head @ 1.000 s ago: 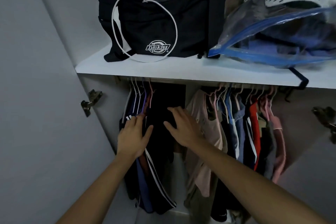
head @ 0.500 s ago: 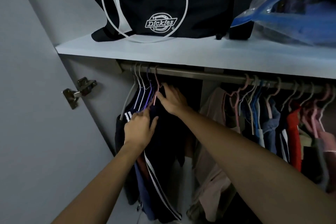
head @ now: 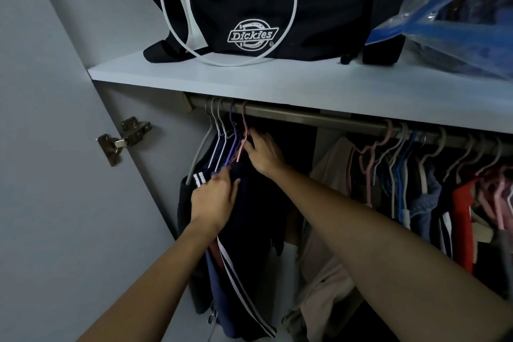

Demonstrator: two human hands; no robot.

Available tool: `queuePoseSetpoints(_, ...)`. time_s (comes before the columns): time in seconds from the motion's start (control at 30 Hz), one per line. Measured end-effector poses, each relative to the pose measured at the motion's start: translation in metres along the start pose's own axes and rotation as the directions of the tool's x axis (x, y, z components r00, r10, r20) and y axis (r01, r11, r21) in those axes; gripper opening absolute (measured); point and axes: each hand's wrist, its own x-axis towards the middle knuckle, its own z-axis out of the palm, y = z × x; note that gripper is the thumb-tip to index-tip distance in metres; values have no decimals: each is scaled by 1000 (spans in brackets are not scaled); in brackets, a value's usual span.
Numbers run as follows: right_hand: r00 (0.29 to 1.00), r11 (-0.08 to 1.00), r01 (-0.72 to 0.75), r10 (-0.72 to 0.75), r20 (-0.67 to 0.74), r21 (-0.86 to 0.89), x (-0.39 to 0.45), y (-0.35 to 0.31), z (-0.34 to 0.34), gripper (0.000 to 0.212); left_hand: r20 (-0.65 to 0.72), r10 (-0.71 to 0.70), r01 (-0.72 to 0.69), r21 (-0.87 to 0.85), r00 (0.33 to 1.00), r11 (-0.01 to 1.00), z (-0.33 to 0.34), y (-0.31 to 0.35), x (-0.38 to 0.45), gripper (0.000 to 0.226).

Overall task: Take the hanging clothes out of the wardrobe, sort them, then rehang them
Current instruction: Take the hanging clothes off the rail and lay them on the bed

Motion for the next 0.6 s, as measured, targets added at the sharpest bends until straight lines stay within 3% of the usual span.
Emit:
queuePoseSetpoints(0.3,998,997,67,-67,-4,-31,3,-16,-15,36,-20,-65,64,-53,998,997,-21,0,-4,34)
queuePoseSetpoints(0.6,974,988,149,-155,-166,-49,-21,-43,-19,32,-46,-120,112,-142,992,984,-50,-14,-25,33)
